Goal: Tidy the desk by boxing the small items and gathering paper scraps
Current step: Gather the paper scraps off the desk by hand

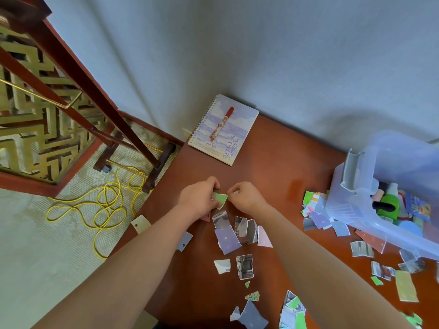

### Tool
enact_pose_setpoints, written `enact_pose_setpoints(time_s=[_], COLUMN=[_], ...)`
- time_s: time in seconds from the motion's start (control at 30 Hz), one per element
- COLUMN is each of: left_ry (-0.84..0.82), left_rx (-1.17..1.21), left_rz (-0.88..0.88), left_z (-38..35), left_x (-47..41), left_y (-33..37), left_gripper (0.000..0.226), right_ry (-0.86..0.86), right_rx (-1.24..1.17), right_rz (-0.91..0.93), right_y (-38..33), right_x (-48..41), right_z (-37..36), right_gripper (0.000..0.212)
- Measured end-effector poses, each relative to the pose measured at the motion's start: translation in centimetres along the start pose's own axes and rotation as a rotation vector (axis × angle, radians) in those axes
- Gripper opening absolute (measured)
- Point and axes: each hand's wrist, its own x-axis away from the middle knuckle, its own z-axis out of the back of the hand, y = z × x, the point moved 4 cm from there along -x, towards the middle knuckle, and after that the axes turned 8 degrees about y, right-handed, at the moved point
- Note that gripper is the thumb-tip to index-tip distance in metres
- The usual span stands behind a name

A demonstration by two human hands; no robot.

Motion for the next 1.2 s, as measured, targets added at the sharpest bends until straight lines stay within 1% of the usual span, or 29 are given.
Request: enact_pose_setpoints(time_s=[0.1, 0.17, 0.27, 0.33, 0.43, 0.47, 0.53, 0.6, 0.67, 0.73, 0.8, 0.87, 1.0, 1.2], left_ry=[0.010, 0.009, 0.002, 0.001, 0.019, 0.037, 0.093, 0.170, 0.221, 0.192, 0.110, 0.035, -0.049, -0.035], left_rx=[0.010, 0.035, 0.087, 0.100, 0.172, 0.232, 0.458, 0.753, 0.991, 1.187, 1.343, 1.422, 1.414, 1.487], left_rz=[-0.002, 0.011, 0.045, 0.044, 0.078, 0.121, 0.258, 0.420, 0.582, 0.708, 0.771, 0.785, 0.772, 0.765], left_z=[0.0, -0.1, -0.3, -0.5, -0.7, -0.7, -0.4, 0.1, 0.7, 1.0, 1.0, 1.0, 0.9, 1.2], left_x=[0.2, 0.2, 0.2, 0.2, 0.1, 0.1, 0.2, 0.3, 0.5, 0.7, 1.0, 1.5, 2.7, 4.9], left_y=[0.0, -0.2, -0.4, -0.4, -0.7, -0.8, -0.7, -0.3, 0.2, 0.7, 1.3, 1.8, 2.4, 2.6], left_gripper=[0.035, 0.033, 0.029, 0.026, 0.021, 0.018, 0.015, 0.019, 0.024, 0.024, 0.027, 0.028, 0.027, 0.028], right_ry=[-0.097, -0.118, -0.108, -0.086, -0.035, -0.009, 0.046, 0.079, 0.102, 0.089, 0.038, -0.011, -0.052, -0.031], right_rx=[-0.024, -0.075, -0.107, -0.080, -0.030, -0.033, -0.076, -0.199, -0.359, -0.515, -0.630, -0.679, -0.693, -0.643], right_rz=[-0.049, -0.078, -0.092, -0.074, -0.045, -0.041, -0.047, -0.069, -0.114, -0.180, -0.226, -0.246, -0.236, -0.167], right_y=[0.0, 0.1, 0.2, 0.2, -0.1, -0.2, -0.4, -0.7, -1.0, -1.4, -2.0, -2.4, -2.7, -3.2], right_x=[0.2, 0.4, 0.5, 0.4, 0.7, 0.7, 0.5, 0.6, 0.8, 1.3, 2.1, 2.7, 4.2, 6.5], right_z=[-0.8, -1.2, -1.5, -1.3, -0.6, -0.4, -0.1, 0.1, 0.4, 0.8, 1.0, 0.9, 0.4, -0.6], right_gripper=[0.022, 0.019, 0.018, 0.024, 0.025, 0.026, 0.024, 0.019, 0.016, 0.015, 0.015, 0.015, 0.016, 0.013])
